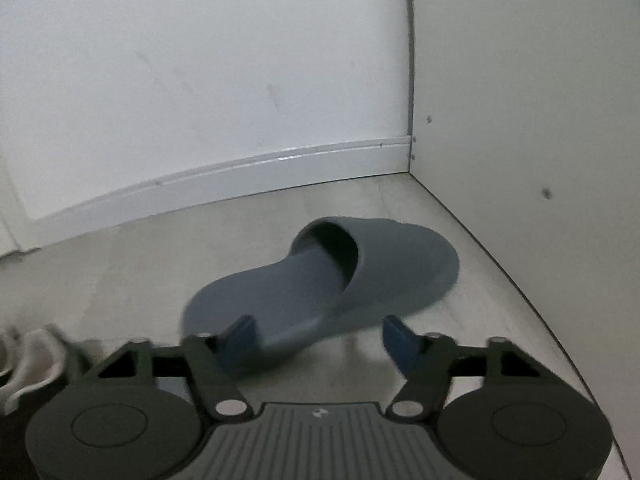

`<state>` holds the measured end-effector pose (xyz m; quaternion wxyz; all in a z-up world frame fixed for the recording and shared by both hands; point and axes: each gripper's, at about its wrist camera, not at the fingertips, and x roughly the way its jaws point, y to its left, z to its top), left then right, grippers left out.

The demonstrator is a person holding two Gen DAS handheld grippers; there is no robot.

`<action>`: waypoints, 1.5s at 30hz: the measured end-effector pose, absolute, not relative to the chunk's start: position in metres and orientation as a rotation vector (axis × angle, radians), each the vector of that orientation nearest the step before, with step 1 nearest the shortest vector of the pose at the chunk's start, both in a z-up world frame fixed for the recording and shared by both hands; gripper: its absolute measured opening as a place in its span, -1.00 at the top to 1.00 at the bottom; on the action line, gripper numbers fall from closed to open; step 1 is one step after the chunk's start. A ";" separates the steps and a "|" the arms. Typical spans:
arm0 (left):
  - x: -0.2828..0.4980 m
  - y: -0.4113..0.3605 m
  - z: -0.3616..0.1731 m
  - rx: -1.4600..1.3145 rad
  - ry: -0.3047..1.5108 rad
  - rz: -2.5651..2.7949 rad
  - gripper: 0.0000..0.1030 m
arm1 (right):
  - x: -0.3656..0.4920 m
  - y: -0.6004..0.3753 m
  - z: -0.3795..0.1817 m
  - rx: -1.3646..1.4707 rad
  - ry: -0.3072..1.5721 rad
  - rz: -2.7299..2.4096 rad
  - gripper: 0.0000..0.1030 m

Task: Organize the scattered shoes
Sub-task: 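Move the right tool to the remaining grey slide and grasp it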

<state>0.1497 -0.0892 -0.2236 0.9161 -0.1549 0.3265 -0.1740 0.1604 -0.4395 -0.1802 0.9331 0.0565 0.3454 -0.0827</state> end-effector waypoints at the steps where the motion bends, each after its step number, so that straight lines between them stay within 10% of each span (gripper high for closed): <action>1: 0.152 -0.089 -0.229 -0.328 0.690 -0.350 -0.57 | 0.166 -0.440 -0.183 0.116 0.711 -0.178 0.09; 15: 0.146 -0.107 -0.237 -0.184 0.671 -0.359 -0.72 | 0.205 -0.457 -0.212 0.161 0.735 -0.243 0.24; 23: 0.146 -0.103 -0.235 -0.218 0.663 -0.370 -0.72 | 0.194 -0.463 -0.207 0.296 0.772 -0.180 0.85; 26: 0.145 -0.102 -0.235 -0.232 0.659 -0.376 -0.72 | 0.191 -0.463 -0.204 0.284 0.746 -0.171 0.66; 31: 0.147 -0.103 -0.236 -0.225 0.660 -0.373 -0.72 | 0.198 -0.469 -0.190 0.113 0.621 -0.200 -0.63; 39: 0.147 -0.107 -0.237 -0.205 0.662 -0.374 -0.80 | 0.259 -0.501 -0.200 -0.039 0.698 -0.030 -0.71; 45: 0.146 -0.110 -0.238 -0.182 0.663 -0.379 -0.83 | 0.274 -0.504 -0.213 -0.057 0.771 -0.083 -0.23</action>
